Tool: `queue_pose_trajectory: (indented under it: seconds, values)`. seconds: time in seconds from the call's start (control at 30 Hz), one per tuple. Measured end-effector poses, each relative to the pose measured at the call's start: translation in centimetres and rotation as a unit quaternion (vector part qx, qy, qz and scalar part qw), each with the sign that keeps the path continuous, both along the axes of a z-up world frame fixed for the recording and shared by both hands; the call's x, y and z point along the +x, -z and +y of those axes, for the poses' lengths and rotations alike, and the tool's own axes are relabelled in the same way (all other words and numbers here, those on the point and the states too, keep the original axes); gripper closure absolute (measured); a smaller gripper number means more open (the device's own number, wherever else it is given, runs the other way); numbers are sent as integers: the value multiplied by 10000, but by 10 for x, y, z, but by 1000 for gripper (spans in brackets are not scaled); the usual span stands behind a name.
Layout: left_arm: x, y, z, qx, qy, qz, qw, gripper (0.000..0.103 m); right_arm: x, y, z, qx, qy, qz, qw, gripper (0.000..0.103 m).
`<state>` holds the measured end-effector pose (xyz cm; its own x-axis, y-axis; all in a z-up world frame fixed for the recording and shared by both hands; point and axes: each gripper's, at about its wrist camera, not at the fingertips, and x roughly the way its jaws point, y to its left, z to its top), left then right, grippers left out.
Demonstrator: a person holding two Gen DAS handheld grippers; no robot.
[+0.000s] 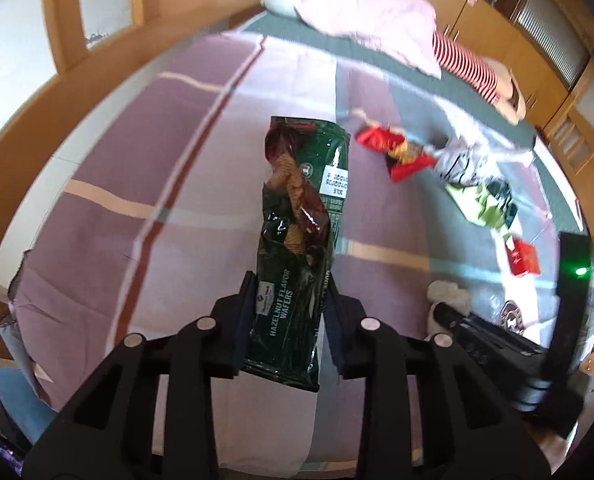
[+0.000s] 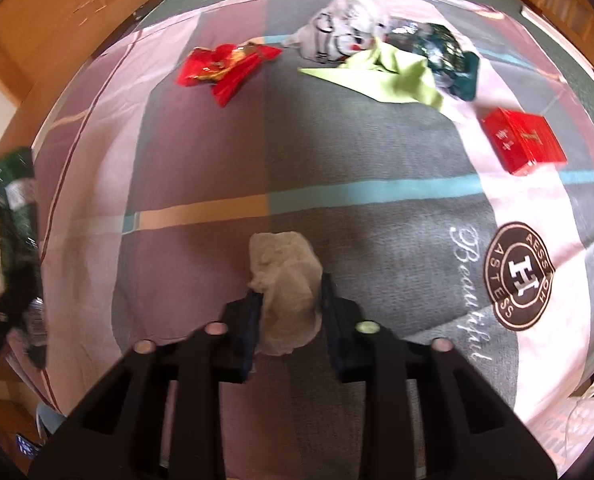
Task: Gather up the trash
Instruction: 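Lift the green wafer bag with the left tool while the right tool holds the tissue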
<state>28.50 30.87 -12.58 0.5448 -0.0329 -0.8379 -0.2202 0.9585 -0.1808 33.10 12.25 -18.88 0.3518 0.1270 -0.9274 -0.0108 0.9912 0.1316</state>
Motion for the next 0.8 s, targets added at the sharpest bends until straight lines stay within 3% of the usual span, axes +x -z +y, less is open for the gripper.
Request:
queue_pose_trajectory:
  seconds: [0.17, 0.8]
  values:
    - [-10, -11, 6, 49, -26, -150, 9999, 70, 0, -5, 2, -30, 22, -138, 9999, 83]
    - [-17, -9, 6, 38, -118, -154, 9998, 70, -11, -34, -8, 74, 227, -951, 9952, 83]
